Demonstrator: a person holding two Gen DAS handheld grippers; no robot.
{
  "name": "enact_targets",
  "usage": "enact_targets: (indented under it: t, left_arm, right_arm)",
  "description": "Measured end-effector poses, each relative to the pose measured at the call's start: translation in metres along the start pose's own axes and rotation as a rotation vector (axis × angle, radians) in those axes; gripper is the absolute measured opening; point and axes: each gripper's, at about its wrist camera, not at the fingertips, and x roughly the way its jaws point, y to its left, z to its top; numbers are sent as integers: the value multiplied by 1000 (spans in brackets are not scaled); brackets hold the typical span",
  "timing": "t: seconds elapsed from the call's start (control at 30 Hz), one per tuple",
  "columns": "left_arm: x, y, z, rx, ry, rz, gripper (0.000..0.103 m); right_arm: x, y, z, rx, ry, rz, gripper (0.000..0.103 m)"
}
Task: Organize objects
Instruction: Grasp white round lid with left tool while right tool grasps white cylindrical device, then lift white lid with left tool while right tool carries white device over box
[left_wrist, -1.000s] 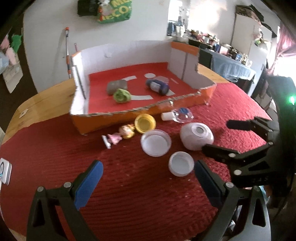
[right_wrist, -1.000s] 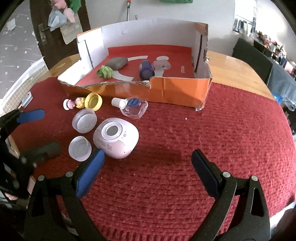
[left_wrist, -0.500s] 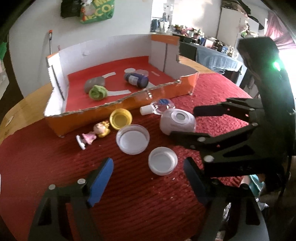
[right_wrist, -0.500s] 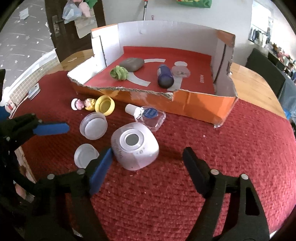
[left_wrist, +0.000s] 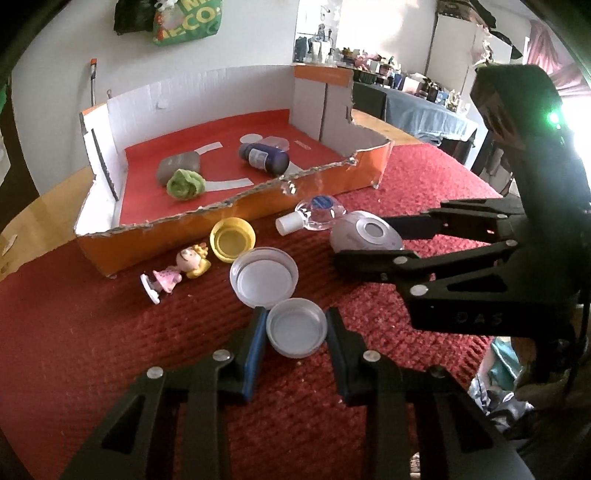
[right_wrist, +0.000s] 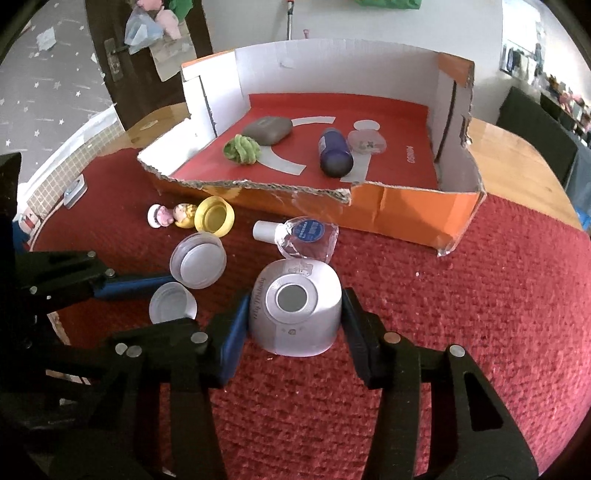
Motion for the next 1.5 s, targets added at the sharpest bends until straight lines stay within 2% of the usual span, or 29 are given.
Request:
enact_targets:
  t: [0.73,1.2,1.5]
  left_arm:
    - [-19,10,7,-26,-59,9,33]
    - [-34,25,40,-33,-107,35,33]
    - [-30,39,68,-44,-117,48,33]
  right_arm:
    - [-24,12,0,11,-31,58,47]
    - [-41,13,23,19,-83,143,47]
    - [-44,10,52,16,-112,143,47]
